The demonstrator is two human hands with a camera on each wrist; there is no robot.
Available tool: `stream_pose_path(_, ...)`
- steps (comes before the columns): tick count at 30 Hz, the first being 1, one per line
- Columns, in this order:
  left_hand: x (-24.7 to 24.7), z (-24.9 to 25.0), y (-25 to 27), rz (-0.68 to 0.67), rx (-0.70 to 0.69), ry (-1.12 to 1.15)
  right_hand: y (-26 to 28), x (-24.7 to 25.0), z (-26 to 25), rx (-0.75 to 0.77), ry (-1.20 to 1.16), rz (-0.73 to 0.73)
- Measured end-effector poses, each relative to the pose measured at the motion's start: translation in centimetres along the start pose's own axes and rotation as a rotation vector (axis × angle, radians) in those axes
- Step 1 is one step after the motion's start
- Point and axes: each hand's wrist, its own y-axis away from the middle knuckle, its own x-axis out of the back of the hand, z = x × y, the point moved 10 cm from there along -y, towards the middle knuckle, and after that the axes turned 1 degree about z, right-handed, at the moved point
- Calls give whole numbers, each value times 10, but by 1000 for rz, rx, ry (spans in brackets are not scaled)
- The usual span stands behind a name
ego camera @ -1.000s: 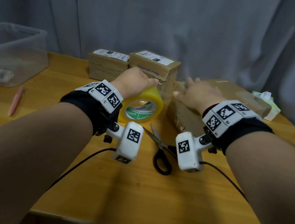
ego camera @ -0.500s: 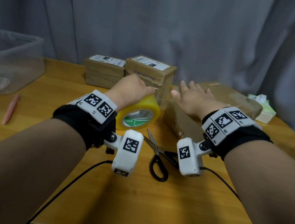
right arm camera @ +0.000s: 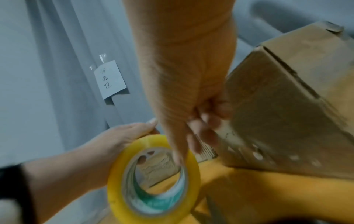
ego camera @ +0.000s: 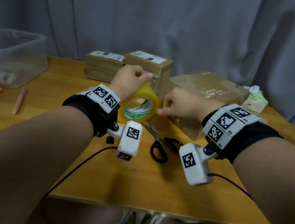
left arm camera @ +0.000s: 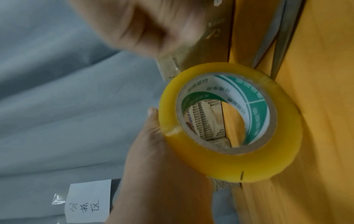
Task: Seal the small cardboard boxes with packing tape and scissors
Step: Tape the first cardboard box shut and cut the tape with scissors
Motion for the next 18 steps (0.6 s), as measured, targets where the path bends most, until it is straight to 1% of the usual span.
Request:
stream_pose_path(2, 1, 8, 4, -28, -28, -41, 18, -49, 8, -117, -41, -332)
stream_pose_path(3, 0, 11, 6, -60, -36, -64, 27, -66, 10, -138, 0, -425)
stream_pose_path(4, -1, 14, 8, -97, -42, -87, 32, -76, 10, -138, 68, -452)
stream_pose_path(5, -3, 17, 11, -138, -49, -123, 34, -79, 9, -131, 121, -425)
stream_pose_path(7, -8, 20, 18, -222, -70, -277, 34, -77, 7, -128, 145, -331)
stream_pose_path(9, -9, 21, 24, -248, -96, -417, 35, -72, 7, -137, 142, -271)
stream_pose_path(12, -3, 23, 29, -213, -92, -431, 41, -60, 13, -177, 122, -236)
stream_pose_path(14, -2, 26, 33, -215, -71, -422, 48, -42, 20, -203, 93, -207)
stream_pose_path(16, -2, 29, 35, -243, -65, -429, 56, -20, 32, -237, 64, -180)
stream_pose_path(18, -5, 32, 38, -299, -54, -457, 63, -3, 43, -271, 9, -169)
